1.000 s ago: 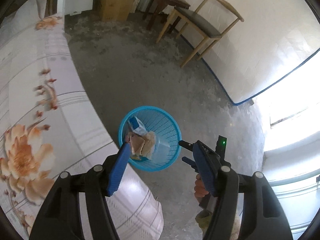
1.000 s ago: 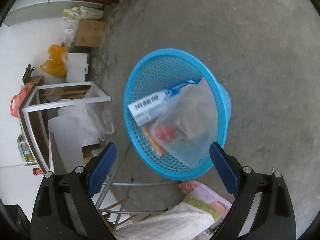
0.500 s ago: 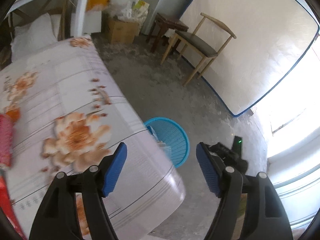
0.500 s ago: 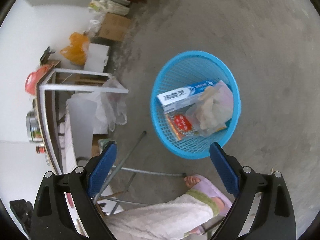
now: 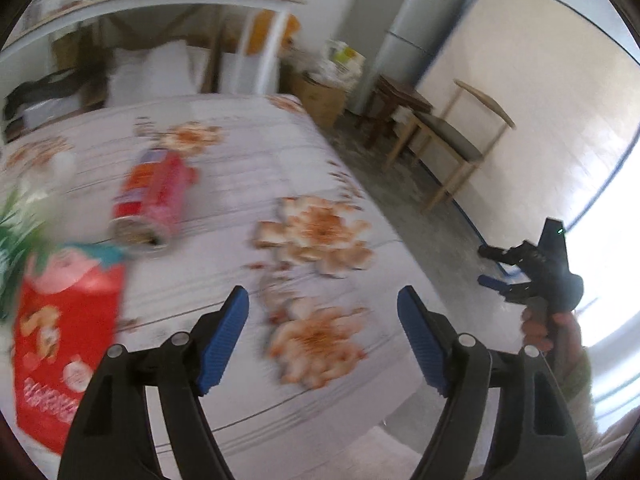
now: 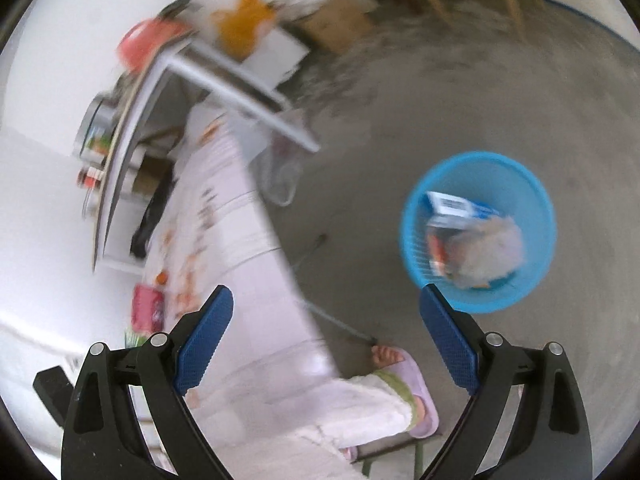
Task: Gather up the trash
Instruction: 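Move both open tools back toward the table, then grasp the red can with the left tool and lift it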
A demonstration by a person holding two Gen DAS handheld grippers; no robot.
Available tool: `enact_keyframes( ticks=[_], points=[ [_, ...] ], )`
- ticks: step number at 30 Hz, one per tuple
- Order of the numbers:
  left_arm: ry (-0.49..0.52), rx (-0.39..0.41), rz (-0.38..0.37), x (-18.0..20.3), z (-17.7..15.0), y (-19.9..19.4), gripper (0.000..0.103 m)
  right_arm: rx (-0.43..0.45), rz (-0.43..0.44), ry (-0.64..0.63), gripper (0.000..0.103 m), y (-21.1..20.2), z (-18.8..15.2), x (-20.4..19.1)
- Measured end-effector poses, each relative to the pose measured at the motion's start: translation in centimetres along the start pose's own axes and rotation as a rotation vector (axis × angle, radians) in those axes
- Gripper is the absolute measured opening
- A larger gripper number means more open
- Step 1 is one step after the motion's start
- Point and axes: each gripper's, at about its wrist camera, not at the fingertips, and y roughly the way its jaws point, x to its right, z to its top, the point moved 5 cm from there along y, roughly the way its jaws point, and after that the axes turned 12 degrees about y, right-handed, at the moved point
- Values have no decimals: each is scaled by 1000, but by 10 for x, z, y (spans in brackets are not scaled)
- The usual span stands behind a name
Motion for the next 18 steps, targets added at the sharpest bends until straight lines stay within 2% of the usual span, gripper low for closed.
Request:
enact_keyframes(
  ticks=[7, 12, 15, 18],
  points=[
    [-82, 92, 86, -50, -16, -41, 76, -182, 102, -185, 90, 59, -35, -117],
    [-116, 131, 129, -78, -9, -53, 76, -321, 176, -220, 90, 108, -59, -183],
    [-121, 130, 149, -89, 8, -49, 76, -355, 185, -253, 90, 130, -69, -215],
    [-95, 72, 192, -99, 34, -32, 76, -373, 178, -222, 90, 148, -68, -229]
  ],
)
